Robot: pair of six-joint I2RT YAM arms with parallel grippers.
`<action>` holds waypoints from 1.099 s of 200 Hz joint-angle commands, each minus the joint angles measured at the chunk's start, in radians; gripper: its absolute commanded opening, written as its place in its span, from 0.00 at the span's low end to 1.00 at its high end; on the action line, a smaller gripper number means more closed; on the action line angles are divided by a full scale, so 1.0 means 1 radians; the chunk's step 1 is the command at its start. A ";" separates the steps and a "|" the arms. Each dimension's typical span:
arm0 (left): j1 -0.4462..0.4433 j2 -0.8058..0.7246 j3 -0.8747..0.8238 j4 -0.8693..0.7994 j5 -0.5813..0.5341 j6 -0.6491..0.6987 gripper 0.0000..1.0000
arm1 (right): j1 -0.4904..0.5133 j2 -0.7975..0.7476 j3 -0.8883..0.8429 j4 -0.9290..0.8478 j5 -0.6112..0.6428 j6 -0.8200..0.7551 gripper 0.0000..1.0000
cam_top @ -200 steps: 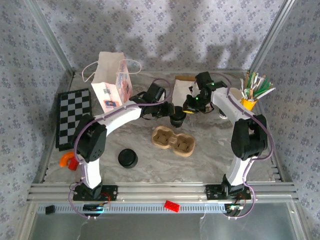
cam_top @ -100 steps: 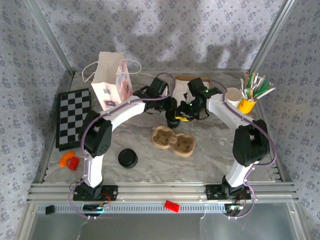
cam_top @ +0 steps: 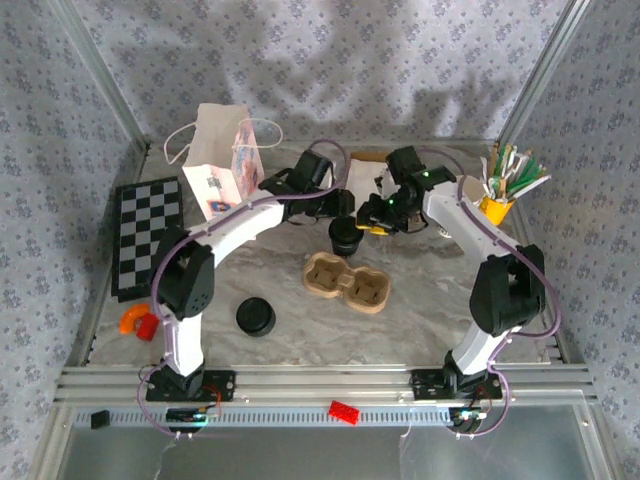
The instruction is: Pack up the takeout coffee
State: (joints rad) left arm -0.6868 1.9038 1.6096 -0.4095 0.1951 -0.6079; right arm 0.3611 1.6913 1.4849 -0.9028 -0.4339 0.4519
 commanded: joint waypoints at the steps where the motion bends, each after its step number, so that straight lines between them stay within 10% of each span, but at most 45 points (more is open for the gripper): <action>1: 0.015 -0.086 -0.053 -0.081 -0.024 -0.037 0.48 | 0.021 0.058 0.064 -0.112 0.024 -0.107 0.39; 220: 0.022 -0.057 -0.150 -0.032 0.048 -0.069 0.34 | 0.108 0.188 0.227 -0.219 0.186 -0.136 0.45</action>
State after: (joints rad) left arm -0.6674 1.8233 1.4048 -0.3771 0.2722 -0.6895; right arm 0.4709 1.8759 1.6733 -1.0824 -0.2787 0.3126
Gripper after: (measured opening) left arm 0.334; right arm 0.437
